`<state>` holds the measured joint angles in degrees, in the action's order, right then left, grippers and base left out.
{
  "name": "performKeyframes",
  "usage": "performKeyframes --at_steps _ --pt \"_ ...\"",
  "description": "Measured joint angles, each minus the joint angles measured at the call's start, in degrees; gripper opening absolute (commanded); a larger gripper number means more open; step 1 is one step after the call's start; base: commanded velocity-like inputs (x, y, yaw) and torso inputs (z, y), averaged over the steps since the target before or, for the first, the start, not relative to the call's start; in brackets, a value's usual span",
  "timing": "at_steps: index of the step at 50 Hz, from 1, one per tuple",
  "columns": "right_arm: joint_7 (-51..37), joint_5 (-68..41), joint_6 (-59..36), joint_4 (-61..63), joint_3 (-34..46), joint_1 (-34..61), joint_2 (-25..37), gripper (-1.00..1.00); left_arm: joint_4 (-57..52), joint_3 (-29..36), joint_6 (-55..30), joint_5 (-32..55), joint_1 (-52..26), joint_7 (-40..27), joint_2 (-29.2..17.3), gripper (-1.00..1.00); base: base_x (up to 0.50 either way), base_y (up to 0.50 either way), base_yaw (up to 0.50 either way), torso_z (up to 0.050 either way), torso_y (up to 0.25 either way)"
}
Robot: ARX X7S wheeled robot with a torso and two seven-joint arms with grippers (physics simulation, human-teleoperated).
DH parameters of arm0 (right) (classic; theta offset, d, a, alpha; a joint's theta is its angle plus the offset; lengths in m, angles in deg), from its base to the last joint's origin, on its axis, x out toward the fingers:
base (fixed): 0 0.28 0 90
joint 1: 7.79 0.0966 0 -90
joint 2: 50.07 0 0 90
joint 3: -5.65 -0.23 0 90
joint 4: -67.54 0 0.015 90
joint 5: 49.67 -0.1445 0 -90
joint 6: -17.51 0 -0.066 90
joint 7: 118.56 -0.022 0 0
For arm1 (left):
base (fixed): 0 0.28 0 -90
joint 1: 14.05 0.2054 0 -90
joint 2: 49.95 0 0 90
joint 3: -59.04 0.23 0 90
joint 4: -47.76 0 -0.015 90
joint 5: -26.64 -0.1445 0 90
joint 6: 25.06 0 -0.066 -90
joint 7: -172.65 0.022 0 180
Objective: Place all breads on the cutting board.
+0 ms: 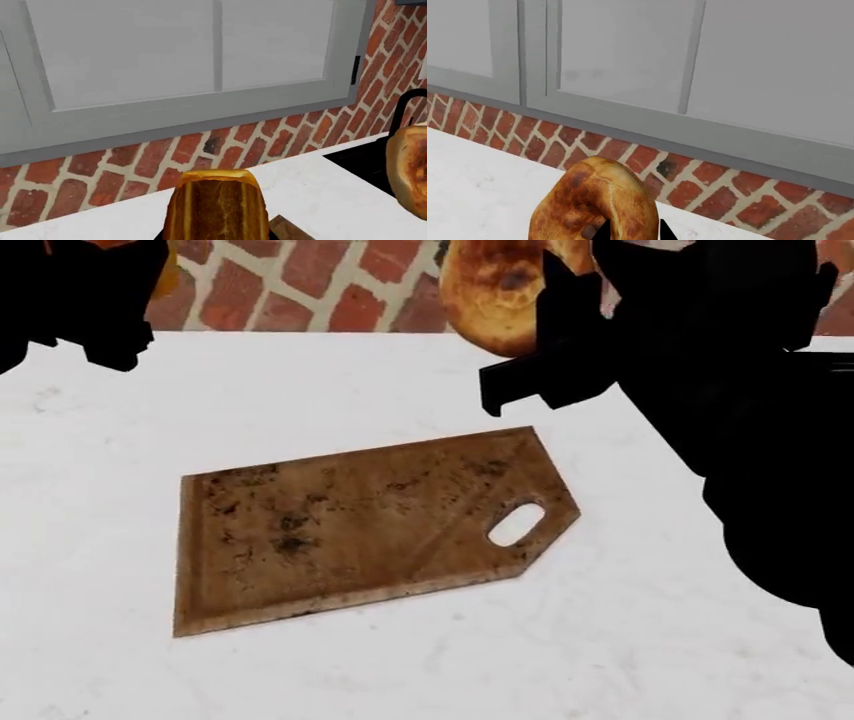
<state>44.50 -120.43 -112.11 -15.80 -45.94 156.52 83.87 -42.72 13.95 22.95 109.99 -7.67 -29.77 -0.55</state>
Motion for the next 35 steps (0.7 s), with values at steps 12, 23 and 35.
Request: performKeyframes --at_steps 12,23,35 --pt "-0.34 -0.12 0.18 -0.86 0.02 -0.38 -0.53 -1.0 0.34 -0.08 0.37 -0.27 0.35 0.22 0.06 -1.0 0.19 0.06 0.0 0.0 0.001" --pt "-0.99 -0.14 -0.26 -1.49 0.08 -0.34 -0.6 -1.0 0.65 0.1 0.17 -0.19 0.09 0.43 0.51 -1.0 0.28 0.0 0.0 0.0 0.002" --pt "-1.58 -0.15 -0.16 -1.59 -0.19 -0.46 -0.46 -1.0 0.5 0.04 0.1 0.01 0.06 0.37 0.52 -1.0 0.28 0.0 0.0 0.001 0.002"
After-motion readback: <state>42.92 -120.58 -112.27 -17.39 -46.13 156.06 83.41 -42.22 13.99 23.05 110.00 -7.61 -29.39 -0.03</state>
